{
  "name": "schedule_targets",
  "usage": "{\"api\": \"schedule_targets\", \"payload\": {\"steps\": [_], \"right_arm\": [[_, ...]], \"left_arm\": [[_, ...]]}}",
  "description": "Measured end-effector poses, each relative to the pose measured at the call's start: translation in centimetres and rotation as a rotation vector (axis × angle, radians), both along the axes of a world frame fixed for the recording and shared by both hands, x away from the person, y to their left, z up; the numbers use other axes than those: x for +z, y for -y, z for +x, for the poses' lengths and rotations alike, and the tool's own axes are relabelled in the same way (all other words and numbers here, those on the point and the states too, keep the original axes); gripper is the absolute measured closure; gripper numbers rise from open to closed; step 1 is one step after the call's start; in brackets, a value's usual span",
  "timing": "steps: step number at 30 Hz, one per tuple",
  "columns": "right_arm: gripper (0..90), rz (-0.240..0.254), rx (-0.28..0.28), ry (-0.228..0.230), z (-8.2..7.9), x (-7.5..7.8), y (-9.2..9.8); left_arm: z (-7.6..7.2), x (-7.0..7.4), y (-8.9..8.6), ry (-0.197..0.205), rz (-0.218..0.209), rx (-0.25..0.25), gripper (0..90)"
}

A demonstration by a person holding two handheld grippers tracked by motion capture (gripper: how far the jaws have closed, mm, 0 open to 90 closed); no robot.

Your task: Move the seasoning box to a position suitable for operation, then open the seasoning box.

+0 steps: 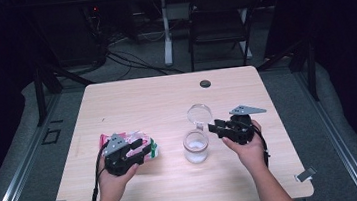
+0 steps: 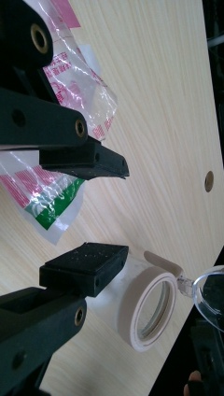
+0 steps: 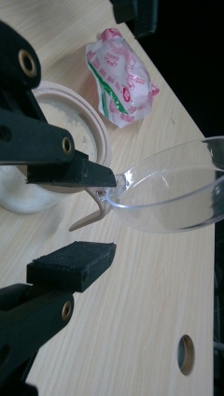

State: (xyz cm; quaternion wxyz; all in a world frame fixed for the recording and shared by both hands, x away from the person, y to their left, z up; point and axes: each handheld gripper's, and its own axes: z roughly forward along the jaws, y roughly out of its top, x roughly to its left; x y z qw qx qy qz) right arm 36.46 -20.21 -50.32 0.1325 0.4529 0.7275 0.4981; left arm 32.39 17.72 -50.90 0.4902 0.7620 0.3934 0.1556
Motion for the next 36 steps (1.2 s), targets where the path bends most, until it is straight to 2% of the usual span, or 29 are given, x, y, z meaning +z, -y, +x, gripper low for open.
{"api": "schedule_targets", "payload": {"steps": [2, 4, 5, 6, 7, 8, 10, 11, 13, 14, 15, 16, 18, 19, 20, 22, 24, 25, 26, 27, 28, 30, 32, 33, 36], "right_arm": [[56.4, -0.024, 0.002, 0.022, -0.4, 0.2, 0.0], [55.1, -0.085, -0.010, 0.042, -1.1, 0.4, -0.2], [55.1, -0.089, -0.003, 0.043, -1.3, 0.4, -0.2], [55.1, -0.089, -0.003, 0.043, -1.3, 0.4, -0.2], [55.4, -0.093, -0.009, 0.079, -1.9, 0.6, -0.2], [55.7, -0.094, -0.013, 0.090, -2.1, 0.7, -0.2], [56.0, -0.087, -0.005, 0.108, -2.5, 0.9, -0.2], [56.4, -0.079, -0.005, 0.121, -2.8, 1.0, -0.3], [56.9, -0.090, 0.007, 0.138, -3.1, 1.1, -0.3], [56.9, -0.090, 0.007, 0.138, -3.1, 1.1, -0.3], [57.9, -0.093, 0.023, 0.137, -3.3, 1.1, -0.4], [58.0, -0.094, 0.026, 0.138, -3.3, 1.1, -0.4], [58.3, -0.117, 0.037, 0.162, -3.5, 1.1, -0.7], [58.3, -0.129, 0.042, 0.175, -3.6, 1.1, -0.9], [58.3, -0.129, 0.042, 0.175, -3.6, 1.1, -0.9], [58.0, -0.136, 0.055, 0.180, -3.8, 1.2, -1.1], [57.8, -0.135, 0.062, 0.173, -4.0, 1.2, -1.3], [57.5, -0.140, 0.067, 0.170, -4.1, 1.2, -1.4], [57.3, -0.140, 0.068, 0.170, -4.1, 1.2, -1.4], [57.3, -0.138, 0.066, 0.167, -4.2, 1.1, -1.4], [57.0, -0.139, 0.067, 0.164, -4.2, 1.1, -1.5], [56.9, -0.141, 0.072, 0.152, -4.2, 0.9, -1.6], [56.5, -0.142, 0.073, 0.148, -4.2, 0.8, -1.6], [55.3, -0.150, 0.077, 0.141, -4.3, 0.7, -1.8], [54.7, -0.160, 0.085, 0.137, -4.4, 0.7, -2.0]], "left_arm": [[0.1, 0.0, 0.0, -0.001, -0.003, 0.002, 54.2], [0.5, 0.3, -0.1, -0.002, 0.006, 0.003, 52.0], [0.8, 0.4, 0.0, 0.020, 0.015, 0.003, 50.4], [0.8, 0.4, 0.0, 0.020, 0.015, 0.003, 48.2], [1.0, 0.6, 0.0, 0.053, 0.040, 0.027, 45.4], [1.2, 0.6, -0.1, 0.047, 0.030, 0.040, 44.1], [1.3, 0.6, -0.2, 0.037, 0.019, 0.043, 48.1], [1.5, 0.9, -0.5, 0.017, -0.037, 0.076, 48.4], [1.8, 1.1, -0.9, -0.008, -0.074, 0.101, 47.5], [1.8, 1.1, -0.9, -0.008, -0.074, 0.101, 46.4], [2.2, 1.3, -1.2, -0.031, -0.104, 0.113, 44.1], [2.3, 1.3, -1.4, -0.042, -0.106, 0.114, 42.4], [2.5, 1.3, -1.8, -0.083, -0.076, 0.095, 39.4], [2.5, 1.3, -1.8, -0.083, -0.076, 0.095, 38.6], [2.5, 1.1, -2.0, -0.114, -0.072, 0.084, 38.6], [2.3, 0.9, -2.3, -0.142, -0.052, 0.073, 35.7], [1.9, 0.7, -2.4, -0.141, -0.043, 0.054, 30.3], [1.3, 0.5, -2.3, -0.133, -0.010, 0.032, 29.1], [1.0, 0.3, -2.2, -0.117, 0.019, 0.021, 29.4], [1.0, 0.3, -2.2, -0.117, 0.019, 0.021, 31.8], [0.6, 0.0, -2.2, -0.089, 0.061, 0.020, 36.6], [0.5, -0.1, -2.2, -0.084, 0.065, 0.019, 45.2], [0.5, -0.3, -2.3, -0.086, 0.081, 0.029, 48.0], [0.4, -0.4, -2.6, -0.075, 0.066, 0.033, 50.4], [0.3, -0.4, -2.6, -0.073, 0.082, 0.014, 52.5]]}}
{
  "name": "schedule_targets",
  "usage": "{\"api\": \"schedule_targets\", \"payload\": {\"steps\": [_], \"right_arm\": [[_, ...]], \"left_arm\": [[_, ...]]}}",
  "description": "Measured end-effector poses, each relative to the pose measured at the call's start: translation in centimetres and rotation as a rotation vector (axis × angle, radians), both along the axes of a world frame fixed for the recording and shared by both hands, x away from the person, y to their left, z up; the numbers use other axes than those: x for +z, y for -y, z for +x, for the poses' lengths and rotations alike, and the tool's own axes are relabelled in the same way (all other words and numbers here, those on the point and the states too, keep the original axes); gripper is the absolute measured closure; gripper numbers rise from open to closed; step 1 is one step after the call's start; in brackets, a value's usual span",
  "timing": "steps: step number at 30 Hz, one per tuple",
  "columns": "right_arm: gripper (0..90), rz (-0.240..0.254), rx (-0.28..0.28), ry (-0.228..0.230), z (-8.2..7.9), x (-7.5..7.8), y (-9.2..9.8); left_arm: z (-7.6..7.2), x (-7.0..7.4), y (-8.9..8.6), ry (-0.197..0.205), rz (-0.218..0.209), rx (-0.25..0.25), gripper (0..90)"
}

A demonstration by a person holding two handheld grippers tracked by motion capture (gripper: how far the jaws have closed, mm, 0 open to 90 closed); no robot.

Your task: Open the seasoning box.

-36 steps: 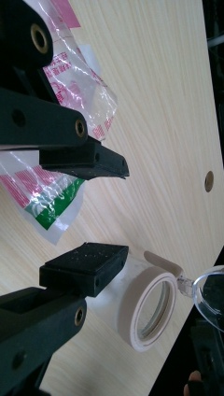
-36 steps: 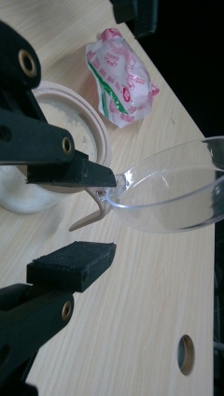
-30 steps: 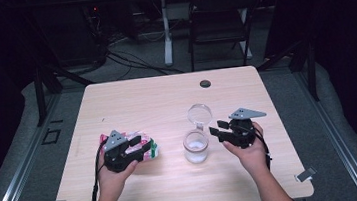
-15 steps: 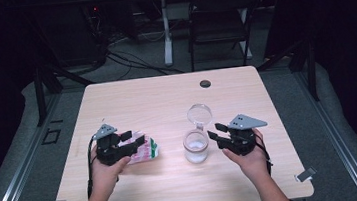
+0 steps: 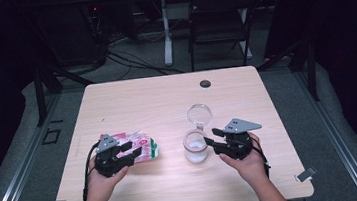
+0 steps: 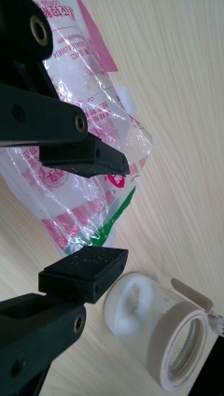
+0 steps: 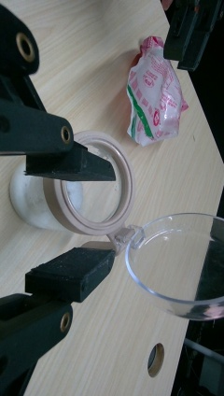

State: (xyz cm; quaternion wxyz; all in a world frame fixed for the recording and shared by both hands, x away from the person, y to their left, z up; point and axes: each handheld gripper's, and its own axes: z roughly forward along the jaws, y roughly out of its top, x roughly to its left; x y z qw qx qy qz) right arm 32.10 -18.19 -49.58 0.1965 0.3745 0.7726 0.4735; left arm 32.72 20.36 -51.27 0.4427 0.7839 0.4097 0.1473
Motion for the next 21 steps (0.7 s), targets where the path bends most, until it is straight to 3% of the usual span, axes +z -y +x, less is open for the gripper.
{"api": "schedule_targets", "payload": {"steps": [2, 5, 7, 9, 13, 20, 21], "right_arm": [[54.5, -0.002, 0.003, 0.000, -0.1, 0.1, -0.1], [55.2, 0.010, 0.007, 0.011, -0.2, 0.3, -0.1], [56.6, 0.035, 0.035, 0.008, -0.3, 0.4, -0.2], [56.6, 0.035, 0.037, 0.006, -0.4, 0.5, -0.3], [56.5, 0.014, 0.047, 0.002, -0.5, 0.3, -0.7], [56.4, 0.016, 0.051, -0.009, -0.4, 0.1, -0.8], [56.4, 0.016, 0.051, -0.009, -0.4, 0.1, -0.8]], "left_arm": [[0.0, -0.2, 0.1, -0.007, 0.019, -0.016, 51.4], [-0.1, -0.4, 0.4, 0.022, 0.042, -0.036, 49.6], [-0.4, -0.4, 0.8, 0.057, 0.062, -0.076, 49.6], [-0.6, -0.3, 1.1, 0.066, 0.085, -0.070, 48.8], [-1.1, -0.4, 2.1, 0.105, 0.182, -0.087, 48.9], [-1.7, -0.5, 3.3, 0.137, 0.235, -0.131, 45.7], [-1.8, -0.7, 3.6, 0.145, 0.263, -0.134, 45.7]]}}
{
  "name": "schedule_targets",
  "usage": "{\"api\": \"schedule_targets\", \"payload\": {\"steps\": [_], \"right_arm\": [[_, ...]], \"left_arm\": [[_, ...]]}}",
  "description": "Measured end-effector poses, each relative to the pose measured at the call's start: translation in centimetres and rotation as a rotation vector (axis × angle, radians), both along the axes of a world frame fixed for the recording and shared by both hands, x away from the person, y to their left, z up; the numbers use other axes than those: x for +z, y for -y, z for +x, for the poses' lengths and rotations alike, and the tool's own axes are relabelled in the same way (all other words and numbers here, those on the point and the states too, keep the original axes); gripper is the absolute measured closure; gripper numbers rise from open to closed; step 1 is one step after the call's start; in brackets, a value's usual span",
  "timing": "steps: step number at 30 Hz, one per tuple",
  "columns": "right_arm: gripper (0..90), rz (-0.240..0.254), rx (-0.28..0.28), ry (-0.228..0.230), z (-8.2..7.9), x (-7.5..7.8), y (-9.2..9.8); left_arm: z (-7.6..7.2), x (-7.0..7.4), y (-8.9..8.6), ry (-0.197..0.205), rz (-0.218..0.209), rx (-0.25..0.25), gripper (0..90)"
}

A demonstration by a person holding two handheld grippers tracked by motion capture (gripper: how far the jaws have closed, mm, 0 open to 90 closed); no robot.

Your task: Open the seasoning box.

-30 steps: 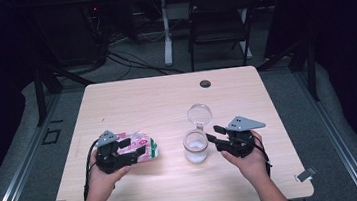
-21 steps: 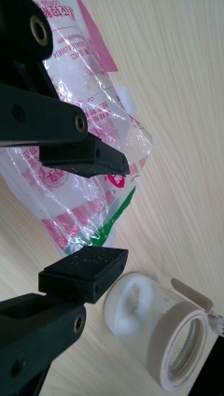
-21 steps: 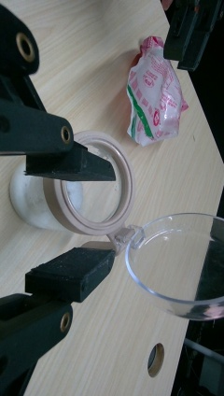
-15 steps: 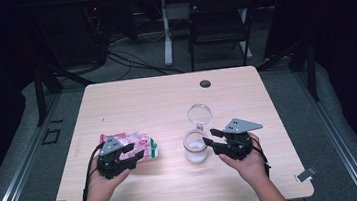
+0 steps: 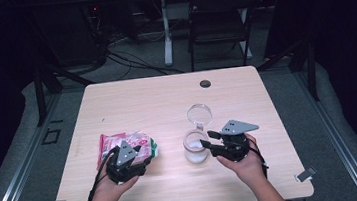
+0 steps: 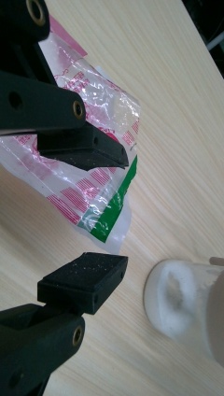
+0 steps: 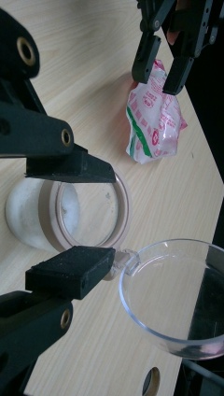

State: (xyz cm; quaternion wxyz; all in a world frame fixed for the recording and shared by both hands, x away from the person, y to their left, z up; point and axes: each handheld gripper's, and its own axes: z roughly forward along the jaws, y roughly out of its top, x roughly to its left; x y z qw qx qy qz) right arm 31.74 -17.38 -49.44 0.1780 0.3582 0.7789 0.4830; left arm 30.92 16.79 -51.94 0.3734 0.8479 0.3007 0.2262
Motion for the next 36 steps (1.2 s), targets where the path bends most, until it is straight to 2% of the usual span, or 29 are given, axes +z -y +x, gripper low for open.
{"api": "schedule_targets", "payload": {"steps": [1, 2, 3, 4, 5, 6, 8, 11, 12, 17, 18, 20, 29, 34, 36], "right_arm": [[56.3, -0.001, 0.000, 0.000, 0.0, 0.0, 0.0], [56.1, -0.002, 0.001, 0.000, 0.0, -0.1, -0.1], [56.1, -0.002, 0.001, 0.000, 0.0, -0.1, -0.1], [55.9, -0.003, 0.001, -0.001, 0.0, -0.1, -0.1], [55.8, -0.004, 0.001, -0.001, 0.0, -0.1, -0.1], [55.8, -0.004, 0.001, -0.001, 0.0, -0.1, -0.1], [55.5, 0.004, 0.000, 0.002, 0.0, -0.1, 0.0], [55.5, 0.006, 0.000, -0.001, 0.1, -0.1, 0.0], [55.5, 0.002, -0.001, -0.003, 0.1, -0.1, 0.0], [55.3, 0.000, 0.000, -0.005, 0.1, -0.2, -0.1], [55.3, 0.000, 0.000, -0.004, 0.1, -0.2, -0.1], [55.3, -0.002, 0.001, -0.006, 0.1, -0.2, 0.0], [55.3, -0.002, -0.003, -0.011, 0.2, -0.3, 0.1], [55.1, -0.002, -0.007, -0.012, 0.2, -0.4, 0.1], [55.0, -0.001, -0.008, -0.012, 0.2, -0.4, 0.1]], "left_arm": [[0.0, -0.2, 0.2, 0.006, 0.019, 0.000, 45.5], [-0.1, -0.6, 0.6, 0.022, 0.057, 0.003, 45.4], [-0.1, -0.6, 0.6, 0.022, 0.057, 0.003, 45.4], [-0.1, -0.9, 0.9, 0.030, 0.111, 0.001, 45.4], [-0.1, -1.1, 1.1, 0.042, 0.139, 0.002, 45.4], [-0.1, -1.1, 1.1, 0.042, 0.139, 0.002, 45.5], [-0.1, -1.6, 1.5, 0.041, 0.172, 0.006, 45.5], [0.0, -1.9, 1.8, 0.035, 0.196, 0.012, 45.9], [0.0, -2.1, 1.9, 0.041, 0.221, 0.008, 46.1], [0.1, -2.9, 2.3, 0.061, 0.245, 0.030, 46.6], [0.2, -3.1, 2.4, 0.067, 0.271, 0.039, 46.9], [0.5, -3.4, 2.5, 0.071, 0.287, 0.044, 46.9], [1.5, -4.2, 2.0, 0.073, 0.305, 0.079, 48.3], [2.0, -4.5, 1.8, 0.077, 0.307, 0.101, 52.8], [2.2, -4.6, 1.7, 0.064, 0.302, 0.110, 55.9]]}}
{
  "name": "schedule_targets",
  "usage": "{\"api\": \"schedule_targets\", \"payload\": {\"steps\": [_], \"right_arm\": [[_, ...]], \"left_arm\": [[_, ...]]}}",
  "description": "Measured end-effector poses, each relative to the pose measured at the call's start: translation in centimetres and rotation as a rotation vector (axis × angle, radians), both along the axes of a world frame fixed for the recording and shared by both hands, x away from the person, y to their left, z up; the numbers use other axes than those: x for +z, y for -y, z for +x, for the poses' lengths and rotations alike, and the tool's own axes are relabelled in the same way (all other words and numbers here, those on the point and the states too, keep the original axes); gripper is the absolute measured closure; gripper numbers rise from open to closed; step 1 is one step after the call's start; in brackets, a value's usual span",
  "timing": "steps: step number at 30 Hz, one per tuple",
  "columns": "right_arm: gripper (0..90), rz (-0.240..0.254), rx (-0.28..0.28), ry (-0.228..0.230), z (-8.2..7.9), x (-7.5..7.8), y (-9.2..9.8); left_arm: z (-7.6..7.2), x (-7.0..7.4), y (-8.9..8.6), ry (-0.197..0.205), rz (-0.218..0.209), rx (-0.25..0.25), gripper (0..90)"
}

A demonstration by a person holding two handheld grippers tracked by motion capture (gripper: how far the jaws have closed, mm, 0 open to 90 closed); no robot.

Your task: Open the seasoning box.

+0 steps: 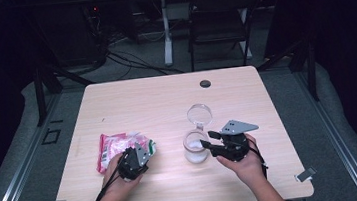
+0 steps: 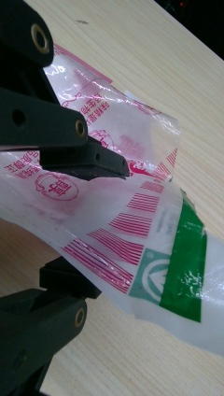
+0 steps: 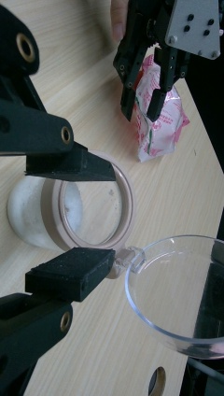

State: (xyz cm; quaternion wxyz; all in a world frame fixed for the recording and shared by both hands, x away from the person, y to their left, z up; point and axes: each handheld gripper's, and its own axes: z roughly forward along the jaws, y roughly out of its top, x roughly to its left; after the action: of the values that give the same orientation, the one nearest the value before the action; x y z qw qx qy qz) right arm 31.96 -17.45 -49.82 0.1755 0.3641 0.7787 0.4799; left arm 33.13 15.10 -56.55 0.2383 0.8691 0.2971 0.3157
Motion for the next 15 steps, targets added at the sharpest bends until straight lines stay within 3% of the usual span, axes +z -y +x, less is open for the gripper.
{"api": "schedule_targets", "payload": {"steps": [5, 15], "right_arm": [[54.8, 0.000, -0.001, -0.001, 0.0, 0.0, 0.0], [54.7, 0.006, -0.009, 0.001, 0.0, -0.1, 0.0]], "left_arm": [[0.3, 0.1, -0.4, -0.020, -0.027, 0.015, 62.2], [1.0, 0.9, -2.0, -0.061, -0.140, 0.083, 81.2]]}}
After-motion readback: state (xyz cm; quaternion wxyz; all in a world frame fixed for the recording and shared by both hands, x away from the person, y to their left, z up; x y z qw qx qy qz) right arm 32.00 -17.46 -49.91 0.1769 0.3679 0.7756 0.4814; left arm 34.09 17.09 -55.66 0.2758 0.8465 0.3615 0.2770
